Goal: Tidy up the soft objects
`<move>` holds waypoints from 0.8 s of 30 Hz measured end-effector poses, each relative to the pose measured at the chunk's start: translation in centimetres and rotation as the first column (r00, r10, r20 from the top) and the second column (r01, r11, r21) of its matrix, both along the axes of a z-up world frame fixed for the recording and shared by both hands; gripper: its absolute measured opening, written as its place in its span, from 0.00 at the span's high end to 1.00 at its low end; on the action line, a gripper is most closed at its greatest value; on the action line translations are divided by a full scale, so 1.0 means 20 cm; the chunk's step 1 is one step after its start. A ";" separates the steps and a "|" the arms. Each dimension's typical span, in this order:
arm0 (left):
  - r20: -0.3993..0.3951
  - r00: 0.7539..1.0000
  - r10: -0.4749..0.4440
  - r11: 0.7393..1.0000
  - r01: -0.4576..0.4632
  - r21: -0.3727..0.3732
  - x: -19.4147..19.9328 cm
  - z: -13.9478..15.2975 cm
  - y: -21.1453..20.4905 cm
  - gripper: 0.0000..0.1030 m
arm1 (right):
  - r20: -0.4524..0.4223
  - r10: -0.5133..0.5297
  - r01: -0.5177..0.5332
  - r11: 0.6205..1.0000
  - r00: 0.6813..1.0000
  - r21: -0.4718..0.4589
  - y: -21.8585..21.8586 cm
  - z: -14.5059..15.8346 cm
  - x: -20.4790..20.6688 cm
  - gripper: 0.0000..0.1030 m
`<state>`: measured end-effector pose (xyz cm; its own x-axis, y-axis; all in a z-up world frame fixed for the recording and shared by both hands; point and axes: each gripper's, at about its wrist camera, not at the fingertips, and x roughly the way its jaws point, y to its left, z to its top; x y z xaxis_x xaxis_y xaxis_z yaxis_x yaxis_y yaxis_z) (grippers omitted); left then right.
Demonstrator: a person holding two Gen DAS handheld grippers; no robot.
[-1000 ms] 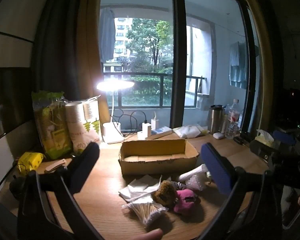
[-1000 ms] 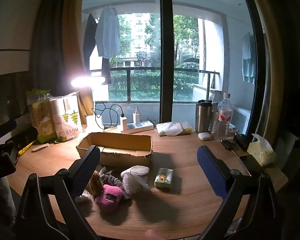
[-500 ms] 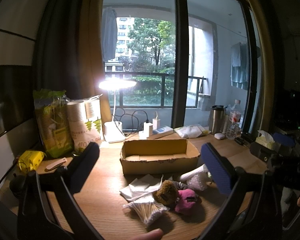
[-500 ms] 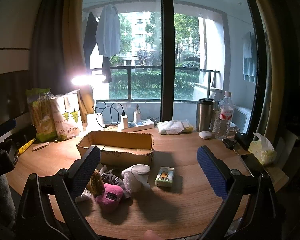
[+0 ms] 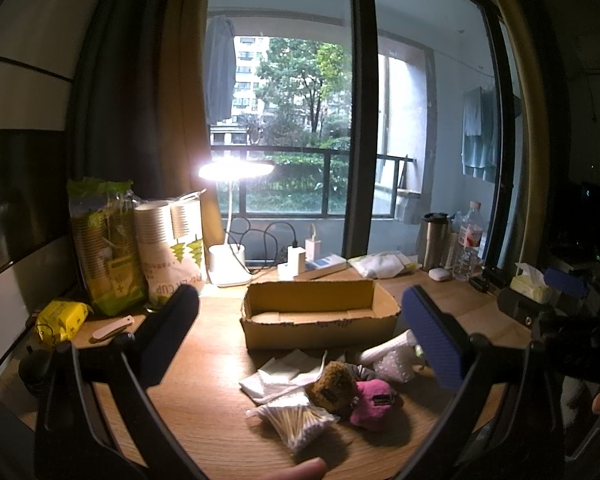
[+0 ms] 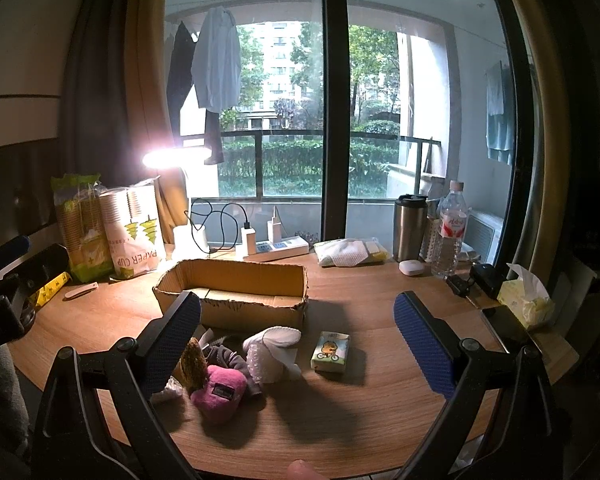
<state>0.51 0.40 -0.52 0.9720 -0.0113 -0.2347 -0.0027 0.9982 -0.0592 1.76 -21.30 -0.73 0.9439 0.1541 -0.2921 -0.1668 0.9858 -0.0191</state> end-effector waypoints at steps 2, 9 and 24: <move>-0.001 1.000 -0.001 1.000 0.001 0.000 0.00 0.00 0.00 0.01 | -0.002 0.001 -0.001 1.000 1.000 -0.001 0.00 0.00 0.00 0.03; 0.000 1.000 0.000 1.000 0.000 -0.001 0.00 0.00 0.00 0.01 | -0.004 0.002 -0.002 1.000 1.000 -0.001 0.00 -0.01 0.00 0.03; 0.004 1.000 0.001 1.000 -0.001 -0.002 0.01 0.02 0.01 0.01 | -0.009 0.001 -0.001 1.000 1.000 -0.001 0.00 -0.02 0.01 0.03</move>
<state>0.80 0.57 -0.20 0.9729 -0.0104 -0.2311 -0.0039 0.9981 -0.0614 1.96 -21.31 -1.11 0.9412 0.1547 -0.3003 -0.1680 0.9856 -0.0186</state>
